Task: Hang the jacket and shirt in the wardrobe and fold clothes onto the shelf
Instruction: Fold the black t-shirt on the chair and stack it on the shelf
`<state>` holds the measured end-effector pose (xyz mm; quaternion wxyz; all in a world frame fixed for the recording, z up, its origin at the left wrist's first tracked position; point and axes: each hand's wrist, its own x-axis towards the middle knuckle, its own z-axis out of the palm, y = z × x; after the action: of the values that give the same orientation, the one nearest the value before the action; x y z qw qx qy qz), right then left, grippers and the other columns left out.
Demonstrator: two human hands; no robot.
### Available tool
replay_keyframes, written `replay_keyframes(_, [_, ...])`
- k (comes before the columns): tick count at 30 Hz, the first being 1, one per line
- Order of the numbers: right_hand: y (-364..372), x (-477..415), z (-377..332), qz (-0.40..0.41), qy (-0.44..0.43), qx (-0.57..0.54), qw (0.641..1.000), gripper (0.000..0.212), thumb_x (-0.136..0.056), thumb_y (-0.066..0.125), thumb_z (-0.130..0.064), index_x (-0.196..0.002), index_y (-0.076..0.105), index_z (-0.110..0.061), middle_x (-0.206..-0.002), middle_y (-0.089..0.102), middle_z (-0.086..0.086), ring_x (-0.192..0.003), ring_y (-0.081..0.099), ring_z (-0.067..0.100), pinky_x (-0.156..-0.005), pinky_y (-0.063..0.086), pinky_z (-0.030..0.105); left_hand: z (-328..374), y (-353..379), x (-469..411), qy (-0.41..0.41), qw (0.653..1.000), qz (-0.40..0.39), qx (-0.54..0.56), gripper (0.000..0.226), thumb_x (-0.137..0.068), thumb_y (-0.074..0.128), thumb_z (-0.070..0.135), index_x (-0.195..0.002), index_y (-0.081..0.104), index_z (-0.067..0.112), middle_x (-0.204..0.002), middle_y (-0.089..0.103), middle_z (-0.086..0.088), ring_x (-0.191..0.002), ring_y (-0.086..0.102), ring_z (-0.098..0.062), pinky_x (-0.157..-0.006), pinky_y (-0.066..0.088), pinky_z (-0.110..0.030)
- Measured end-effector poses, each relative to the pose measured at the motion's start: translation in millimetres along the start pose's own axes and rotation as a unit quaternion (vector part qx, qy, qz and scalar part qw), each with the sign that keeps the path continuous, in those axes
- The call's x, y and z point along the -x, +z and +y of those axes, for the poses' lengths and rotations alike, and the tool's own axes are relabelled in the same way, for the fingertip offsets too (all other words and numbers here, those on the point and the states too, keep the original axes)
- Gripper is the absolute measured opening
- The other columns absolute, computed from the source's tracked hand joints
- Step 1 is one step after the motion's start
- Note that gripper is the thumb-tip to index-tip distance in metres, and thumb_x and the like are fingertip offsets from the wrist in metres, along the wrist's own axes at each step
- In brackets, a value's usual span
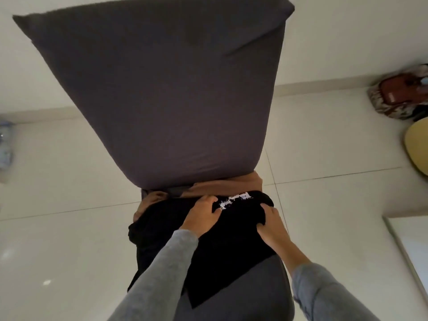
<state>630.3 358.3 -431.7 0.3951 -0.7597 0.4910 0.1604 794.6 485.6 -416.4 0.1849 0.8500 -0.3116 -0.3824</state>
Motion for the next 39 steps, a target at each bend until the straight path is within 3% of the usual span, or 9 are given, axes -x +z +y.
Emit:
replay_keyframes(5, [14, -25, -2, 0.056, -0.008, 0.087, 0.995, 0.058, -0.091, 0.048, -0.014, -0.145, 0.028, -0.021, -0.140, 0.034, 0.007, -0.122, 0.044, 0.028, -0.090, 0.046, 0.041, -5, 29, -15, 0.007, 0.989, 0.006, -0.150, 0.054, -0.089, 0.057, 0.042, -0.134, 0.043, 0.015, -0.132, 0.040, 0.000, -0.124, 0.039, -0.020, -0.100, 0.037, -0.038])
replay_keyframes(9, [4, -33, -7, 0.105, -0.033, 0.124, 0.986, 0.024, -0.094, 0.047, -0.019, -0.115, 0.058, -0.013, -0.117, 0.049, 0.006, -0.110, 0.050, 0.026, -0.076, 0.042, 0.034, -8, 31, -16, 0.026, 0.989, 0.064, -0.132, 0.027, -0.094, 0.053, 0.032, -0.116, 0.055, 0.017, -0.117, 0.056, 0.001, -0.113, 0.048, -0.018, -0.093, 0.036, -0.033])
replay_keyframes(15, [-8, -1, -19, 0.110, -0.101, 0.132, 0.980, 0.018, -0.098, 0.039, -0.018, -0.102, 0.055, -0.011, -0.090, 0.057, 0.004, -0.090, 0.058, 0.027, -0.072, 0.044, 0.037, -1, 4, 8, 0.035, 0.991, 0.044, -0.122, 0.020, -0.099, 0.039, 0.023, -0.116, 0.042, 0.015, -0.102, 0.062, -0.005, -0.101, 0.057, -0.025, -0.090, 0.033, -0.034])
replay_keyframes(18, [-18, 24, -41, 0.062, -0.094, 0.061, 0.992, 0.016, -0.101, 0.031, -0.021, -0.096, 0.043, -0.012, -0.070, 0.052, 0.002, -0.064, 0.053, 0.019, -0.058, 0.042, 0.032, 4, -22, 29, 0.027, 0.994, 0.049, -0.093, 0.031, -0.095, 0.042, 0.045, -0.109, 0.041, 0.017, -0.098, 0.062, -0.002, -0.099, 0.057, -0.022, -0.094, 0.028, -0.035])
replay_keyframes(22, [-47, 58, -84, 0.044, -0.157, 0.038, 0.986, 0.013, -0.101, 0.031, -0.022, -0.094, 0.039, -0.016, -0.067, 0.046, -0.003, -0.059, 0.049, 0.015, -0.057, 0.038, 0.030, 15, -67, 65, 0.042, 0.981, 0.075, -0.175, 0.067, -0.072, 0.052, 0.077, -0.114, 0.048, 0.024, -0.106, 0.062, 0.008, -0.104, 0.056, -0.015, -0.093, 0.027, -0.035])
replay_keyframes(26, [-82, 94, -129, 0.009, -0.246, 0.074, 0.966, 0.018, -0.097, 0.034, -0.042, -0.092, 0.047, -0.030, -0.077, 0.049, -0.007, -0.083, 0.055, 0.021, -0.085, 0.046, 0.041, 18, -100, 99, 0.019, 0.971, 0.142, -0.189, 0.037, -0.079, 0.059, 0.056, -0.109, 0.062, 0.035, -0.100, 0.069, 0.008, -0.106, 0.059, -0.017, -0.094, 0.031, -0.031])
replay_keyframes(29, [-115, 129, -155, -0.037, -0.291, 0.095, 0.951, 0.029, -0.079, 0.033, -0.069, -0.080, 0.044, -0.043, -0.078, 0.057, -0.008, -0.077, 0.059, 0.021, -0.080, 0.047, 0.045, 27, -127, 136, -0.010, 0.976, 0.199, -0.089, 0.014, -0.077, 0.063, 0.038, -0.076, 0.058, 0.026, -0.076, 0.065, 0.006, -0.083, 0.062, -0.022, -0.074, 0.038, -0.030])
replay_keyframes(34, [-160, 183, -189, -0.147, -0.277, 0.174, 0.933, 0.051, -0.084, 0.055, -0.057, -0.120, 0.057, -0.020, -0.121, 0.055, 0.004, -0.113, 0.052, 0.024, -0.085, 0.042, 0.031, 67, -181, 187, -0.018, 0.957, 0.288, 0.014, 0.014, -0.067, 0.061, 0.012, -0.067, 0.050, 0.021, -0.070, 0.060, -0.001, -0.070, 0.058, -0.026, -0.060, 0.041, -0.028])
replay_keyframes(39, [-222, 238, -208, -0.051, -0.283, 0.240, 0.927, 0.041, -0.074, 0.072, -0.042, -0.100, 0.063, -0.010, -0.099, 0.062, 0.007, -0.095, 0.061, 0.027, -0.073, 0.045, 0.030, 122, -237, 243, 0.042, 0.919, 0.383, 0.084, 0.017, -0.065, 0.055, 0.004, -0.070, 0.052, 0.020, -0.069, 0.060, -0.001, -0.068, 0.056, -0.021, -0.060, 0.043, -0.030])
